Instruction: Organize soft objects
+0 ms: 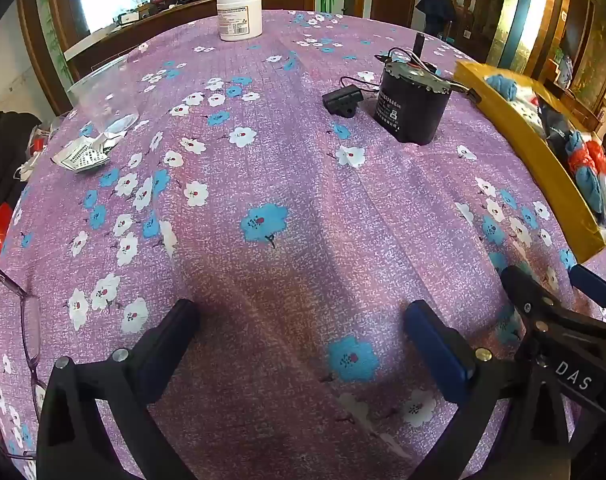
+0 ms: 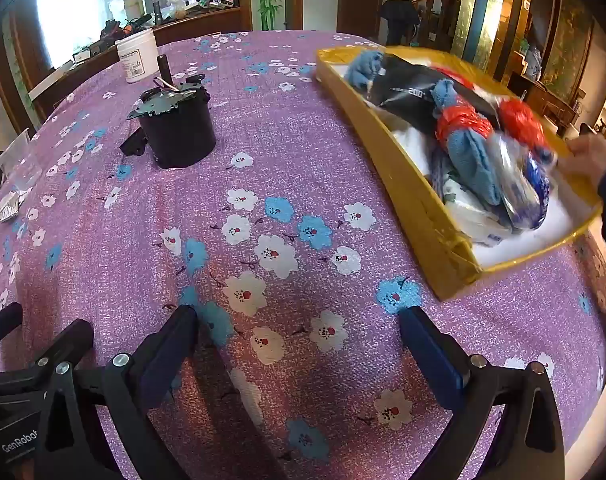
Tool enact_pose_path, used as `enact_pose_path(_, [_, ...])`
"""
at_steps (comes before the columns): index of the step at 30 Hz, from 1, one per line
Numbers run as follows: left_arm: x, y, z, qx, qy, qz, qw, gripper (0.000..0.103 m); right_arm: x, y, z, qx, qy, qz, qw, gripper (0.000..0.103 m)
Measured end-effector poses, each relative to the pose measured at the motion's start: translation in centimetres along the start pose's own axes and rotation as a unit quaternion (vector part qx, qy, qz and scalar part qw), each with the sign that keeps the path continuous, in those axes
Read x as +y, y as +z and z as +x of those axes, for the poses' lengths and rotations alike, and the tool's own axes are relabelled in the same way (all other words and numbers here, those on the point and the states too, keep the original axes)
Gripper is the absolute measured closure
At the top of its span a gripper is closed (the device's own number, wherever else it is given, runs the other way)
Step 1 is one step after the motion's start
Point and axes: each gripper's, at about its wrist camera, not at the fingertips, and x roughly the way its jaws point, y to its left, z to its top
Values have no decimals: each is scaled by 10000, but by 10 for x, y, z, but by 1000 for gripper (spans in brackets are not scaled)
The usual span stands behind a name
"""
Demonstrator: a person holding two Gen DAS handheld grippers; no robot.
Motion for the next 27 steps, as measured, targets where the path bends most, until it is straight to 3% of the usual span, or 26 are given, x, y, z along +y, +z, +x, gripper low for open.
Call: enact_pose_path(27, [0,0,0,-15,5,3,10000,0,-2,0,-2,2,-3,-3,10000,1])
